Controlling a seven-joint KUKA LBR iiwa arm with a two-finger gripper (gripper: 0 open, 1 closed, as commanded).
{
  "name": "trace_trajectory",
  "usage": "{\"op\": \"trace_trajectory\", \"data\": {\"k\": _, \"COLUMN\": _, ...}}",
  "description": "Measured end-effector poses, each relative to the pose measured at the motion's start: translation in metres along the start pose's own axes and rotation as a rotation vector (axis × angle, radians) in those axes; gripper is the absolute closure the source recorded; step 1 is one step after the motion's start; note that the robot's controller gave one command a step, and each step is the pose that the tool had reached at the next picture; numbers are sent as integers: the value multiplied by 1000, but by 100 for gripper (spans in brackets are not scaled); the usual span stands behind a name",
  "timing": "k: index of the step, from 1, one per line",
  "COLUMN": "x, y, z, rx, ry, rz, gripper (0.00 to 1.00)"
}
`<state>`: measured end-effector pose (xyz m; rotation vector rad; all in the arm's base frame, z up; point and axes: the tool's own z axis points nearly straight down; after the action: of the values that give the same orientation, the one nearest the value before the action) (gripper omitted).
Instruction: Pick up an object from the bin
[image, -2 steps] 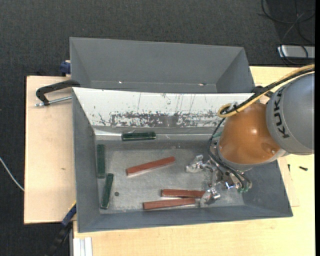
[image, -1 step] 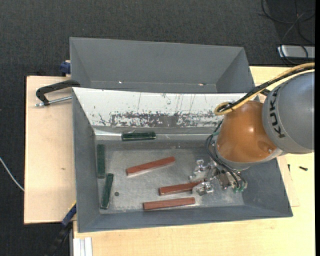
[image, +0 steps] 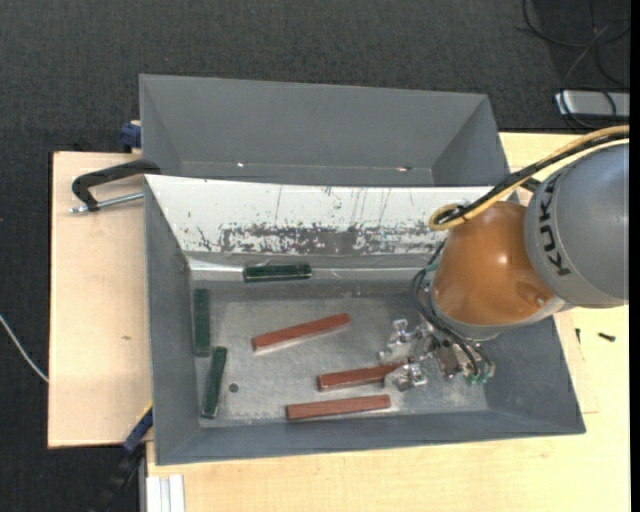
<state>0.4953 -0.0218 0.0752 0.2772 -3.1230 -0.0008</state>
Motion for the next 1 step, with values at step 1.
{"op": "trace_trajectory", "data": {"k": 1, "x": 0, "y": 0, "z": -1, "rx": 0, "ry": -1, "rz": 0, "gripper": 100}}
